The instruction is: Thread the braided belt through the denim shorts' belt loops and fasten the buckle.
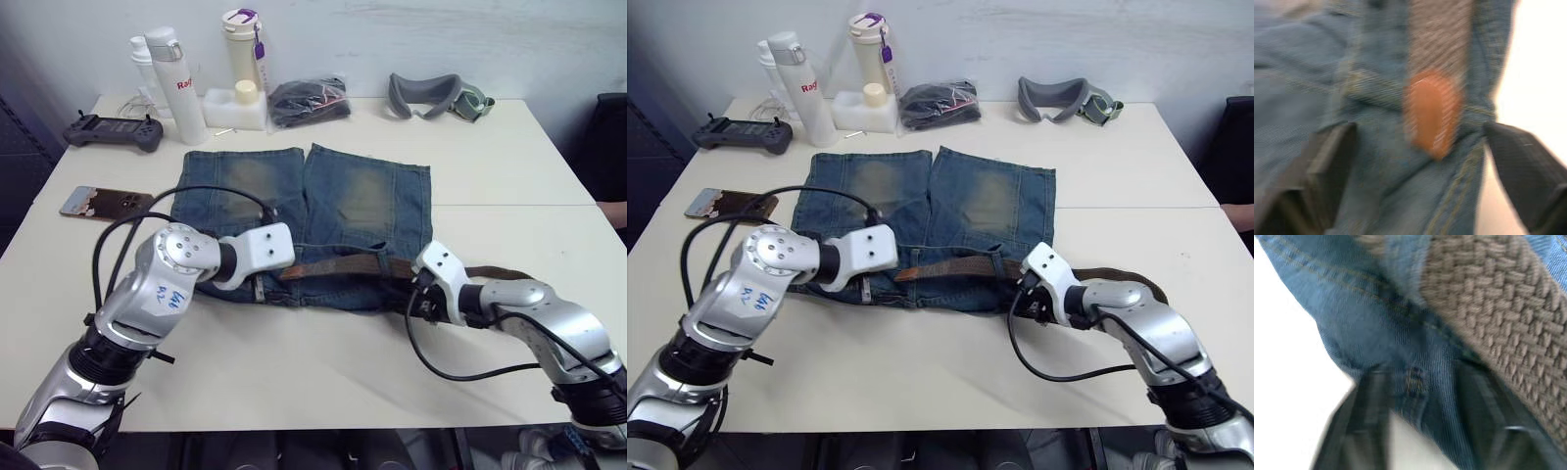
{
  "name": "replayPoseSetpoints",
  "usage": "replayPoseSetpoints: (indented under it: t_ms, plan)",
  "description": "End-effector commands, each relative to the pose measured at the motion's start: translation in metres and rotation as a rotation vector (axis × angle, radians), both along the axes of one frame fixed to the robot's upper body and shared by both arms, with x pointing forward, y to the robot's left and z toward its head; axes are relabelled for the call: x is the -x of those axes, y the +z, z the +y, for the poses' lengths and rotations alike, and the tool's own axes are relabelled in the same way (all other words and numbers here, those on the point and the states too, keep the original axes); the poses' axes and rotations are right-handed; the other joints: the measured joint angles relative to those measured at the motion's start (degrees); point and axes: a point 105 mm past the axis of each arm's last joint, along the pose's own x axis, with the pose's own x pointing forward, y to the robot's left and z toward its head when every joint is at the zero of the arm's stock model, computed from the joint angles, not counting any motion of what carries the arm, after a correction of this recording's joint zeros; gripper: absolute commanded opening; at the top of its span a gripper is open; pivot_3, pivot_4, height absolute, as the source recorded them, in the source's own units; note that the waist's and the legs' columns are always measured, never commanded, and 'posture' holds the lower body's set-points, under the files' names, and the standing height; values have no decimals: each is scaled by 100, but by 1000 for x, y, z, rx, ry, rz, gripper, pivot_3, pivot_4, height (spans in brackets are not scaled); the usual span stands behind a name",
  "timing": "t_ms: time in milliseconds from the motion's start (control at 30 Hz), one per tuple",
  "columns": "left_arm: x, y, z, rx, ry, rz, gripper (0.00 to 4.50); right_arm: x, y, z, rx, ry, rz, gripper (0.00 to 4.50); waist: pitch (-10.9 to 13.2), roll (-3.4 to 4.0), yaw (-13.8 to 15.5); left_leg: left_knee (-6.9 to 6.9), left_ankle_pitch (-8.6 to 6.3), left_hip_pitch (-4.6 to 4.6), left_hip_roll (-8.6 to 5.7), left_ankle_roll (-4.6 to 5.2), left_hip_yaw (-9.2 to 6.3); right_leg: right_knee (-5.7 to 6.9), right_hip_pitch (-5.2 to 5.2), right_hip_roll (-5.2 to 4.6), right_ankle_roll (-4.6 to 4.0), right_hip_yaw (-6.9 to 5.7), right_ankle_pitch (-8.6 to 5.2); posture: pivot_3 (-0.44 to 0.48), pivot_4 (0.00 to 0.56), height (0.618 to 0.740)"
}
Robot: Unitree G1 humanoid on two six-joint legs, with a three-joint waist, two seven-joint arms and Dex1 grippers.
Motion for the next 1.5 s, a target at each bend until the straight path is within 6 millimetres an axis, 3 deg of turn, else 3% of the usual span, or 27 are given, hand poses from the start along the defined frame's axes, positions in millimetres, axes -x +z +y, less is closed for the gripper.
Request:
replayPoseSetpoints:
  t_ms: [33, 133, 333, 433, 533, 567, 667, 700, 867, 1033, 1233, 1333, 1400, 1500]
  plan:
    - [0, 23, 12, 95, 14, -28, 4500, 11, 21, 2, 2, 134, -57, 4381, 3, 4, -2, -2, 0, 0, 0, 0, 1, 0, -1, 1, 0, 0, 0, 0, 150, 735]
    - [2, 28, 20, 159, 24, -15, 4500, 9, 24, 1, 75, 179, -133, 4447, 3, 4, -17, -4, 1, 1, 0, 0, 3, -1, 0, 2, 0, 0, 0, 0, 150, 735]
    - [11, 28, 29, 270, 45, 75, 4500, 2, 1, -2, 155, 145, -78, 4447, 4, 5, -21, -13, 4, 4, 1, -6, 5, 2, -4, 6, 0, 0, 0, 0, 150, 735]
    - [10, 27, 30, 291, 61, 71, 4500, -7, 0, -15, 188, 96, -108, 3598, 3, 5, -7, -13, 5, 4, 0, -7, 7, 2, -4, 5, 0, 0, -1, 0, 150, 735]
    - [12, 28, 26, 331, 60, 74, 4500, -13, 7, -32, 223, 93, -158, 2237, 3, 5, 33, -11, 6, 6, -4, -8, 6, 2, 0, 1, 0, -2, 0, 0, 150, 735]
    - [13, 29, 23, 348, 58, 76, 4500, -16, 12, -40, 239, 117, -193, 1602, 3, 5, 40, -11, 6, 6, -5, -8, 6, 2, 0, 0, 0, -2, 0, 0, 150, 735]
    - [12, 29, 9, 405, 61, 62, 4500, -32, 21, -95, 396, 118, -257, 227, 5, 8, 99, -11, 6, 7, -10, -7, 10, 0, 2, 0, 1, -1, 0, 0, 150, 735]
    - [12, 29, 4, 424, 60, 61, 4500, -36, 24, -108, 417, 113, -255, 107, 8, 13, 122, -8, 8, 10, -14, -3, 21, -2, 3, 0, 8, -4, 4, 0, 150, 735]
    - [20, 19, -10, 445, 46, 93, 4500, -56, 34, -142, 541, 150, -269, 107, 14, 22, 92, -10, 9, 16, -12, 4, 49, -4, -3, 8, 15, -10, 8, 0, 150, 735]
    - [19, 10, -15, 444, 51, 114, 4500, -64, 42, -153, 599, 193, -245, 107, 19, 30, -19, -21, 24, 19, -4, -22, 58, -2, -11, 21, 15, -6, 8, 0, 150, 735]
    - [18, 2, -18, 437, 40, 124, 4500, -58, 83, -151, 562, 236, -242, 2534, 24, 39, -26, -19, 26, 20, -6, -26, 60, 0, -10, 19, 16, -4, 8, 0, 150, 735]
    - [17, 2, -19, 444, 26, 113, 4500, -51, 113, -145, 444, 196, -235, 3985, 25, 40, -23, -19, 24, 20, -5, -28, 60, 1, -10, 17, 16, -5, 8, 0, 150, 735]
    - [15, 2, -20, 454, 21, 102, 4500, -44, 125, -138, 343, 162, -206, 4255, 26, 42, -22, -19, 23, 20, -4, -28, 58, 2, -10, 17, 16, -5, 8, 0, 150, 735]
    - [12, 5, -24, 478, 2, 72, 4500, -31, 132, -119, 98, 113, -138, 4255, 27, 44, -16, -21, 19, 19, -3, -26, 56, 0, -11, 15, 16, -7, 8, 0, 150, 735]
